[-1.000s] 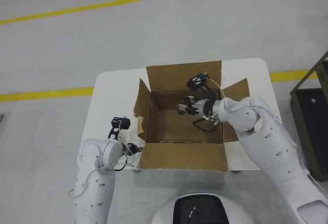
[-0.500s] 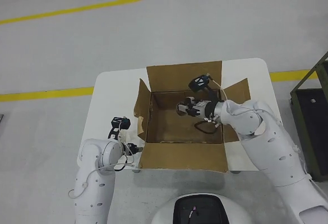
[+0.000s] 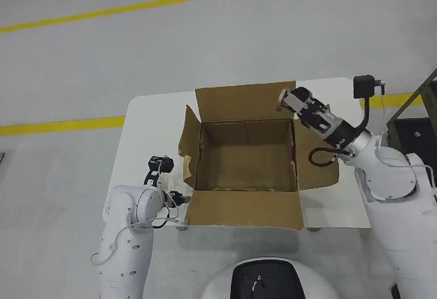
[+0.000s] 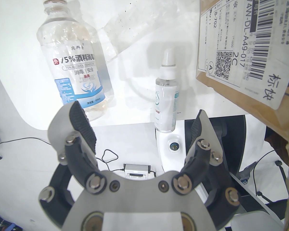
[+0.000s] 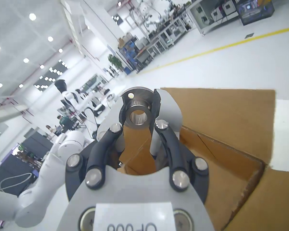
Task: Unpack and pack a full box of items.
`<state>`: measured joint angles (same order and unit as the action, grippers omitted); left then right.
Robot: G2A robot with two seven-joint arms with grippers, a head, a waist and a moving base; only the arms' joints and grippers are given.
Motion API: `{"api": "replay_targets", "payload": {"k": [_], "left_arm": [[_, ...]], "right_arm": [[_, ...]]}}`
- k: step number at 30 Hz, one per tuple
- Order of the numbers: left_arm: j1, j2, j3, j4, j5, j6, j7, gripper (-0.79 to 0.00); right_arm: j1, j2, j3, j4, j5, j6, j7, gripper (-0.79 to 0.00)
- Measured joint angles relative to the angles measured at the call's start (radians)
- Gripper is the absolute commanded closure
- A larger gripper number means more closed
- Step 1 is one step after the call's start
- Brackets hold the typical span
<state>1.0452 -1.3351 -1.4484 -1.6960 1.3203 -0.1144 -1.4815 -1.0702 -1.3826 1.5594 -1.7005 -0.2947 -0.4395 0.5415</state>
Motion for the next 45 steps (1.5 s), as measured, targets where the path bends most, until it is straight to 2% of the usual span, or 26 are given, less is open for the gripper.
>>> {"api": "replay_targets", "payload": {"k": [4,16,19,22,27,31,35,45], "left_arm": [[0.000,0.000,0.000,0.000,0.000,0.000,0.000,-0.785],[0.000,0.000,0.000,0.000,0.000,0.000,0.000,-0.785],[0.000,0.000,0.000,0.000,0.000,0.000,0.000,-0.785],[0.000,0.000,0.000,0.000,0.000,0.000,0.000,-0.785],[0.000,0.000,0.000,0.000,0.000,0.000,0.000,-0.785],[0.000,0.000,0.000,0.000,0.000,0.000,0.000,-0.785],[0.000,0.000,0.000,0.000,0.000,0.000,0.000,-0.785],[0.000,0.000,0.000,0.000,0.000,0.000,0.000,-0.785]], "right_arm": [[-0.051,0.006,0.040,-0.009,0.097,-0.035,-0.018,0.000],[-0.051,0.006,0.039,-0.009,0.094,-0.033,-0.019,0.000],[-0.065,0.008,0.050,-0.018,0.091,-0.007,-0.059,0.000],[-0.084,0.014,0.097,-0.033,0.083,0.018,-0.102,0.000],[-0.150,0.036,0.238,-0.081,-0.036,0.070,-0.123,0.000],[-0.214,0.054,0.331,-0.096,-0.169,0.111,-0.075,0.000],[-0.283,0.069,0.366,-0.092,-0.252,0.117,0.019,0.000],[-0.367,0.101,0.309,-0.108,-0.476,0.040,0.255,0.000]]}}
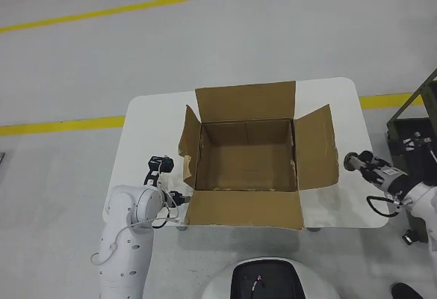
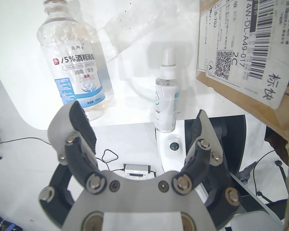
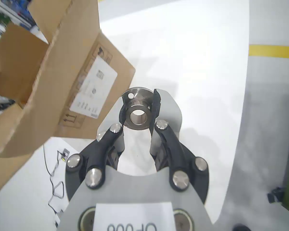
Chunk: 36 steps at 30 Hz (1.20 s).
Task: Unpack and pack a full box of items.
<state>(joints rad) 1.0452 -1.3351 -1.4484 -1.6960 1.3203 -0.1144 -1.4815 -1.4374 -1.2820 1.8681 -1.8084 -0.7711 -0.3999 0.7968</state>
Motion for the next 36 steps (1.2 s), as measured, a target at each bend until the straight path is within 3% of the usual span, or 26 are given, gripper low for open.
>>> {"api": "replay_targets", "payload": {"k": [6,12,27,36], "left_arm": [[0.000,0.000,0.000,0.000,0.000,0.000,0.000,-0.785],[0.000,0.000,0.000,0.000,0.000,0.000,0.000,-0.785],[0.000,0.000,0.000,0.000,0.000,0.000,0.000,-0.785],[0.000,0.000,0.000,0.000,0.000,0.000,0.000,-0.785]], "right_arm": [[0.011,0.015,-0.077,0.000,-0.169,-0.032,0.082,0.000],[0.027,0.025,-0.132,-0.015,-0.310,0.017,0.129,0.000],[0.022,0.029,-0.175,-0.040,-0.390,0.036,0.134,0.000],[0.073,0.028,-0.317,-0.030,-0.533,0.153,0.310,0.000]]}}
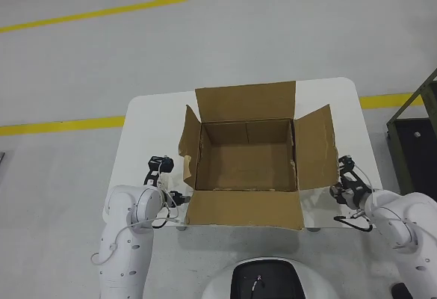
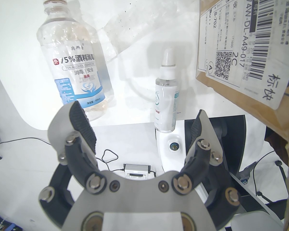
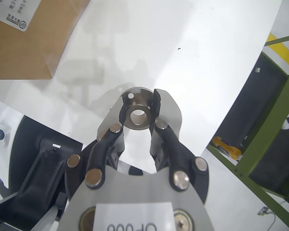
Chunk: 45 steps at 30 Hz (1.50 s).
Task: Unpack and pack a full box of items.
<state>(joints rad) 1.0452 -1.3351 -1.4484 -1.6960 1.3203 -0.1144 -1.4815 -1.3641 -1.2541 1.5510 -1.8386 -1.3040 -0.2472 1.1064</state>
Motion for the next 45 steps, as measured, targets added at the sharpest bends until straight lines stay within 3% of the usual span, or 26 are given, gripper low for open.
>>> {"api": "replay_targets", "payload": {"k": [15,17,20,22,25,28,35,36,37,38,39,45], "left_arm": [[0.000,0.000,0.000,0.000,0.000,0.000,0.000,-0.785],[0.000,0.000,0.000,0.000,0.000,0.000,0.000,-0.785],[0.000,0.000,0.000,0.000,0.000,0.000,0.000,-0.785],[0.000,0.000,0.000,0.000,0.000,0.000,0.000,-0.785],[0.000,0.000,0.000,0.000,0.000,0.000,0.000,-0.785],[0.000,0.000,0.000,0.000,0.000,0.000,0.000,-0.785],[0.000,0.000,0.000,0.000,0.000,0.000,0.000,-0.785],[0.000,0.000,0.000,0.000,0.000,0.000,0.000,-0.785],[0.000,0.000,0.000,0.000,0.000,0.000,0.000,-0.785],[0.000,0.000,0.000,0.000,0.000,0.000,0.000,-0.785],[0.000,0.000,0.000,0.000,0.000,0.000,0.000,-0.785],[0.000,0.000,0.000,0.000,0.000,0.000,0.000,-0.785]], "right_arm": [[0.068,0.006,-0.046,0.108,0.004,0.019,0.038,0.000],[0.073,0.007,-0.052,0.118,0.005,0.018,0.041,-0.145],[0.081,0.009,-0.060,0.131,0.005,0.020,0.041,-0.197],[0.085,0.010,-0.063,0.137,0.006,0.021,0.041,-0.332],[0.088,0.011,-0.065,0.140,0.010,0.024,0.038,-0.379],[0.088,0.014,-0.060,0.135,0.019,0.023,0.034,-0.785],[0.045,0.022,0.030,0.057,0.137,0.024,-0.046,-0.779],[0.026,0.024,0.057,0.033,0.165,0.020,-0.088,-0.446],[0.010,0.025,0.078,0.015,0.182,0.016,-0.126,-0.305],[-0.007,0.026,0.100,-0.002,0.195,0.011,-0.173,-0.068],[-0.030,0.027,0.126,-0.022,0.205,0.003,-0.241,0.000],[-0.122,0.028,0.187,-0.108,0.147,0.012,-0.563,0.000]]}}
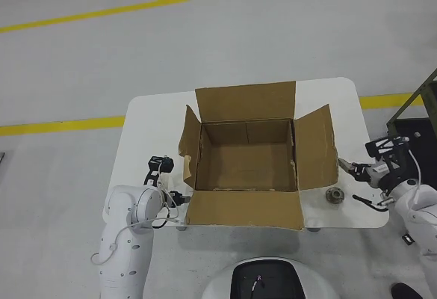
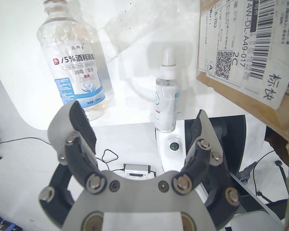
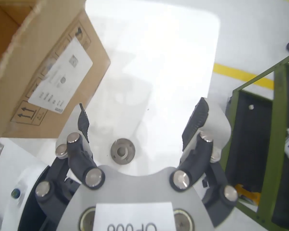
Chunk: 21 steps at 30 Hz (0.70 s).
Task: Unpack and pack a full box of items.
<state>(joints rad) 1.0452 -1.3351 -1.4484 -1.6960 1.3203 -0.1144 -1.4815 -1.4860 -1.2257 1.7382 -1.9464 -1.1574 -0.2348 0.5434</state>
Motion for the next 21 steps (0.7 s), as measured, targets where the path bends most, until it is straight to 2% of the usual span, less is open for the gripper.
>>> {"api": "replay_targets", "payload": {"k": [2,10,14,18,21], "left_arm": [[0.000,0.000,0.000,0.000,0.000,0.000,0.000,-0.785],[0.000,0.000,0.000,0.000,0.000,0.000,0.000,-0.785],[0.000,0.000,0.000,0.000,0.000,0.000,0.000,-0.785],[0.000,0.000,0.000,0.000,0.000,0.000,0.000,-0.785],[0.000,0.000,0.000,0.000,0.000,0.000,0.000,-0.785]], "right_arm": [[-0.006,0.000,-0.001,-0.006,-0.012,0.010,-0.037,0.000],[-0.006,0.000,-0.003,-0.008,-0.009,0.001,-0.042,0.000],[-0.027,-0.004,0.006,-0.005,-0.002,0.006,-0.246,0.000],[-0.061,-0.008,0.000,-0.007,-0.093,0.029,-0.510,0.000],[-0.066,-0.010,-0.018,0.010,-0.120,0.040,-0.603,0.000]]}}
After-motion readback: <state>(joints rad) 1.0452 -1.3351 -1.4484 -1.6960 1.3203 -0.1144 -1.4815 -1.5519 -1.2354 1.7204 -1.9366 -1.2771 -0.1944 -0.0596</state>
